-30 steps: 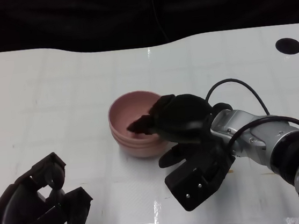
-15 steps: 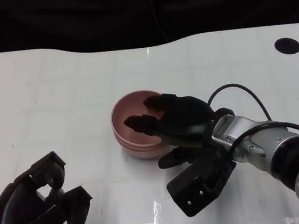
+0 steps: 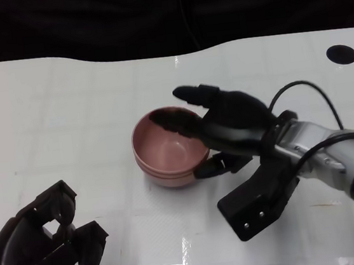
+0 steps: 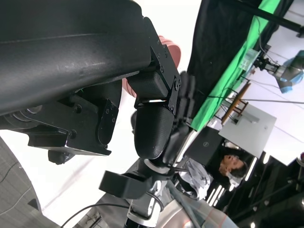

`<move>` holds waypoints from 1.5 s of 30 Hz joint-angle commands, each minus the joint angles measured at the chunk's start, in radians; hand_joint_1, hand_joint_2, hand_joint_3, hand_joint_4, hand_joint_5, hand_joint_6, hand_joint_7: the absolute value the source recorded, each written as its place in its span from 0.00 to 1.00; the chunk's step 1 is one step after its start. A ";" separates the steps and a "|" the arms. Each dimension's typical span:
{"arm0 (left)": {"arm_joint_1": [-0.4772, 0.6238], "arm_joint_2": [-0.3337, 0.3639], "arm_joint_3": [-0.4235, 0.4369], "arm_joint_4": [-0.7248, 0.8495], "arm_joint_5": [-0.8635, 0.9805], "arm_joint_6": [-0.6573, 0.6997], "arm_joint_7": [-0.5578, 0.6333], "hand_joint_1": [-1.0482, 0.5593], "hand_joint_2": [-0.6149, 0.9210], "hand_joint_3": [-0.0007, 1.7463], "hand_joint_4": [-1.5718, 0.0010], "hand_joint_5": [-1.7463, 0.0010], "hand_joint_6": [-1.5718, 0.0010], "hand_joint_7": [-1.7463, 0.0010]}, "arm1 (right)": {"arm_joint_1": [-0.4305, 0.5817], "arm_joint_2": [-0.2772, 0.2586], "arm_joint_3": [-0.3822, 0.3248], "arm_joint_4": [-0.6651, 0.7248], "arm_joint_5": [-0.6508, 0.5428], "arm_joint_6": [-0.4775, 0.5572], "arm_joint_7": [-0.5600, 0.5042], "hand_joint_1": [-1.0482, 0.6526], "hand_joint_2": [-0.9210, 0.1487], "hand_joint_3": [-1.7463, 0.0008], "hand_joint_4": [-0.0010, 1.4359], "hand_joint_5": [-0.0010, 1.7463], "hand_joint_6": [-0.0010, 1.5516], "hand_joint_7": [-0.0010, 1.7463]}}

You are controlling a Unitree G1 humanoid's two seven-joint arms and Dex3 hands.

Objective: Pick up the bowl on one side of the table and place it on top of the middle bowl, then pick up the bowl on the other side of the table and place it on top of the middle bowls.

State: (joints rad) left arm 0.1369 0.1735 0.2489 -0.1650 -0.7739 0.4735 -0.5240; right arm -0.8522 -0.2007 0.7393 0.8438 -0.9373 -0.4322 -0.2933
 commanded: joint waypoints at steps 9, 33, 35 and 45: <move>0.001 0.007 0.002 0.013 0.011 -0.020 -0.009 0.72 1.00 0.87 0.25 0.00 0.46 0.00 | 0.181 -0.169 -0.191 -0.333 0.106 -0.061 -0.032 0.18 0.00 0.77 0.07 0.03 0.11 0.03; -0.019 0.011 0.019 0.006 -0.009 0.032 0.045 0.70 1.00 0.85 0.29 0.00 0.49 0.00 | 0.674 0.031 -0.622 -0.213 0.850 -0.513 0.080 0.53 0.00 0.84 0.80 0.09 0.59 0.04; -0.019 0.014 0.020 0.003 -0.009 0.036 0.048 0.71 1.00 0.85 0.29 0.00 0.50 0.00 | 0.692 0.045 -0.636 -0.222 0.879 -0.509 0.118 0.54 0.00 0.83 0.88 0.12 0.65 0.06; -0.026 0.028 0.030 0.030 -0.006 0.025 0.006 0.73 1.00 0.87 0.29 0.00 0.49 0.00 | 0.788 0.122 -0.670 -0.295 1.022 -0.398 0.301 0.59 0.10 0.69 0.69 0.79 0.89 0.08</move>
State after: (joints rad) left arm 0.1130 0.1849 0.2721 -0.1444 -0.7837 0.5108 -0.4977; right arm -0.0829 -0.0917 0.0855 0.5666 0.0380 -0.8537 -0.0154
